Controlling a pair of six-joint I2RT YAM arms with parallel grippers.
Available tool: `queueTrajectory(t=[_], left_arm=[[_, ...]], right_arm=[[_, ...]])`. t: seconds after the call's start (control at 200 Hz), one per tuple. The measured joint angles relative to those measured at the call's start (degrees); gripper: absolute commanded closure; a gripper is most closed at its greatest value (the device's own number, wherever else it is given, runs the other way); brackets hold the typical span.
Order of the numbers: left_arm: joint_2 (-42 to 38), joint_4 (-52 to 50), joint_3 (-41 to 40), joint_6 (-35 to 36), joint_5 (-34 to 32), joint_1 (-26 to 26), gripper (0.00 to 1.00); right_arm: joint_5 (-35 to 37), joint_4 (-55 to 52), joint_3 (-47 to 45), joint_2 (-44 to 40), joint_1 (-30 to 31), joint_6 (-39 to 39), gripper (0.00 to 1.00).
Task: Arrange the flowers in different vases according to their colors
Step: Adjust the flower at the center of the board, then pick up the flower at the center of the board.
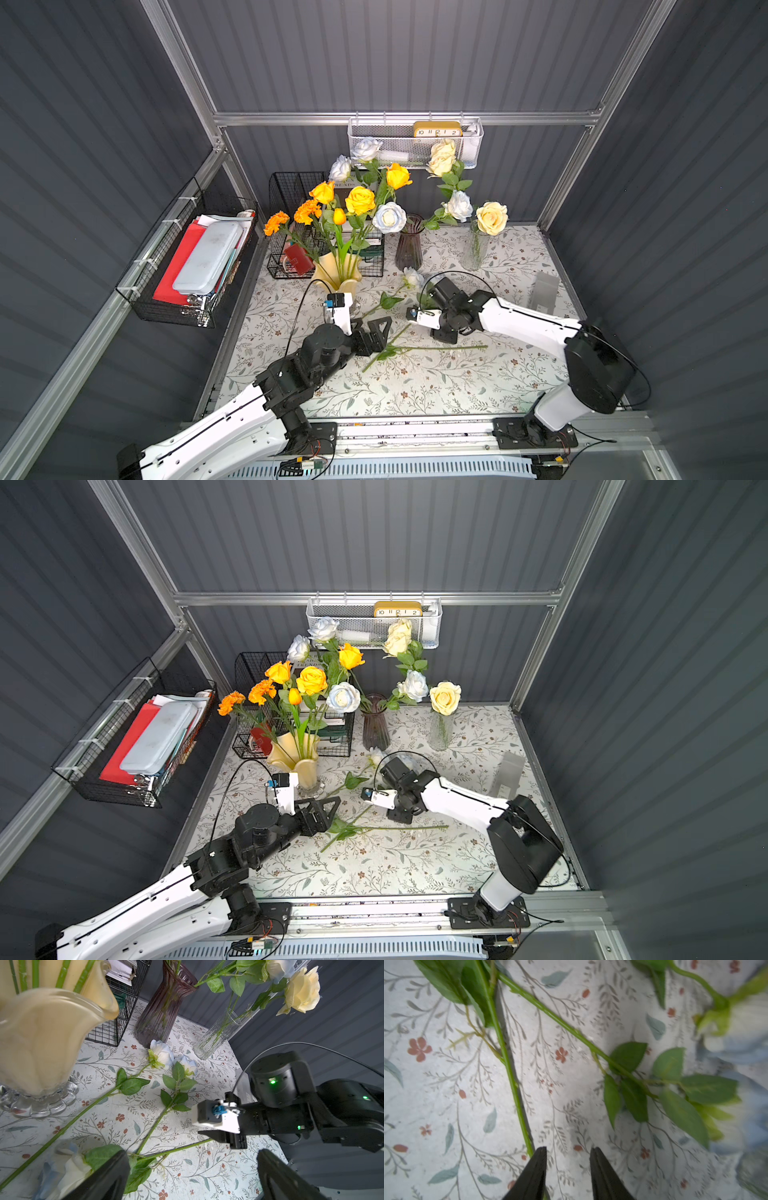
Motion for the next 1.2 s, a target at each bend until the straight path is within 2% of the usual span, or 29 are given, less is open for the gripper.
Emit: queueTrajectory(t=[0.14,0.335,0.405,0.68,0.921,0.981,1.071,1.201], left_arm=[[0.5,0.3,0.0,0.4,0.5,0.0,0.01],[0.5,1.7,-0.7,1.3,1.8,0.0,0.01],[0.2,1.9,-1.3,1.4,2.0,0.0,0.01],[-1.6,2.3,-2.0,1.5,2.2,0.0,0.01],[-1.8,2.2,-2.1,1.5,2.2,0.0,0.01],[-2.1,2.1,-2.1,1.5,2.1,0.0,0.01],[-2.8,2.0,-2.1,1.5,2.1,0.0,0.01],[-3.2,1.6,-2.1,1.5,2.1,0.0,0.01]], right_arm=[[3.5,-2.6,-2.3,-3.7,-2.4,-0.8,0.51],[5.4,-7.7,-6.7,-3.7,-3.6,-1.1,0.5],[5.8,-7.9,-9.2,-4.0,-3.7,-1.2,0.46],[7.9,-7.2,-11.7,-4.7,-6.8,-1.4,0.46],[8.4,-5.9,-9.7,1.5,-7.6,-1.2,0.49],[8.4,-5.8,-9.3,2.0,-8.0,-1.1,0.57],[8.4,-5.8,-8.7,3.0,-8.1,-0.9,0.81],[8.4,-6.8,-7.1,4.7,-8.2,0.1,0.93]])
